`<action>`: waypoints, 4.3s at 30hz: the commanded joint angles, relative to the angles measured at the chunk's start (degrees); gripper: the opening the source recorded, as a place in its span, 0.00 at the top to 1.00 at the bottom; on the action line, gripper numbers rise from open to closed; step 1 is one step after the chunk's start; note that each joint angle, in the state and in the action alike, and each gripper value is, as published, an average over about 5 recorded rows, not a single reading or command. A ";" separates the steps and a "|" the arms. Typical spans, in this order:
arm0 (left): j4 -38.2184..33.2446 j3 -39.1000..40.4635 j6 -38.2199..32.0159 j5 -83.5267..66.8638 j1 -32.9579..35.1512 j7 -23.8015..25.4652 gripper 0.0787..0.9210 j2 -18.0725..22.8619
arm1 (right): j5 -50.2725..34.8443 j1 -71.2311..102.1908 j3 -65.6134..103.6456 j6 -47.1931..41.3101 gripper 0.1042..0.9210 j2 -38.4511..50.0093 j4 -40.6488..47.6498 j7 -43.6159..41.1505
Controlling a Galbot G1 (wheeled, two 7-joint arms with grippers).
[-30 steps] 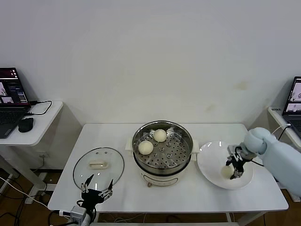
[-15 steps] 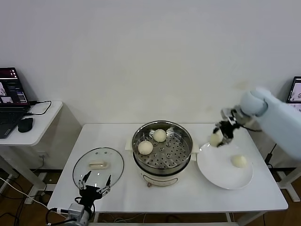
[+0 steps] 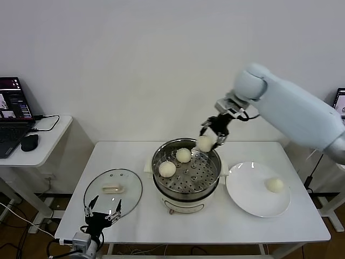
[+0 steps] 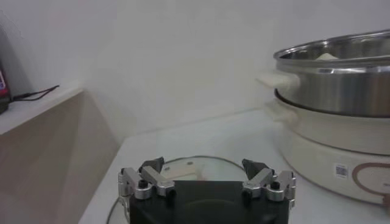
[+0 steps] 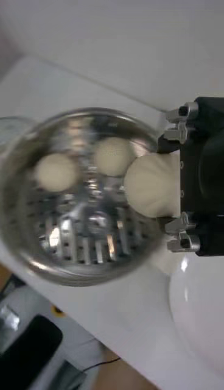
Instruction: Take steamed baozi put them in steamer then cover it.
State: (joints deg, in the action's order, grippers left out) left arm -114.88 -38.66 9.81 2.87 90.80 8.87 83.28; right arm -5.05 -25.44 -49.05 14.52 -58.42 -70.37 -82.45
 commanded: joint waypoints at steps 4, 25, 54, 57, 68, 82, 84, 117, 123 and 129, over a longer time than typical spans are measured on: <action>0.40 -0.13 0.00 -0.26 -0.01 -0.08 0.12 0.44 | 10.53 -0.95 -2.56 20.33 0.36 -4.86 -7.57 -1.35; -0.90 -0.61 -0.34 -0.10 0.92 -0.02 0.12 1.45 | 21.75 9.03 -4.58 22.60 0.36 -3.62 -15.70 -0.33; 0.29 -0.12 -0.27 0.31 0.29 0.01 0.12 1.90 | 22.41 13.16 -3.59 22.02 0.36 -4.90 -13.15 0.67; 0.28 -0.09 -0.27 0.32 0.32 0.02 0.12 1.90 | 22.22 12.50 -3.62 21.02 0.33 -4.31 -13.66 1.15; 0.03 0.06 -0.16 0.31 0.57 0.22 0.12 1.65 | 15.24 6.28 1.96 8.72 0.12 -0.25 -13.53 2.14; -1.27 1.38 0.57 -0.09 0.99 0.76 0.12 -0.07 | -3.33 5.33 9.51 -32.56 0.12 20.27 -11.64 5.66; -1.25 1.81 0.80 -0.07 0.92 0.79 0.12 -0.39 | -2.32 7.50 10.97 -33.93 0.12 22.99 -11.18 6.44; -1.05 3.14 1.16 1.09 1.91 0.56 0.12 -0.89 | 26.30 33.98 26.55 -17.77 0.12 18.89 11.46 9.32; -1.09 2.95 1.27 1.08 1.77 0.70 0.12 -0.95 | 29.46 35.69 28.28 -17.79 0.12 18.74 12.73 10.51; -0.89 2.87 1.26 1.09 1.83 0.71 0.12 -0.96 | 31.67 36.36 29.03 -17.44 0.12 18.23 14.15 10.79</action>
State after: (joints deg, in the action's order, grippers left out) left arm -115.91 -35.77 11.05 3.93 92.62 9.57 82.33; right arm 22.15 8.99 -21.81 -4.97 -38.96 -59.83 -72.56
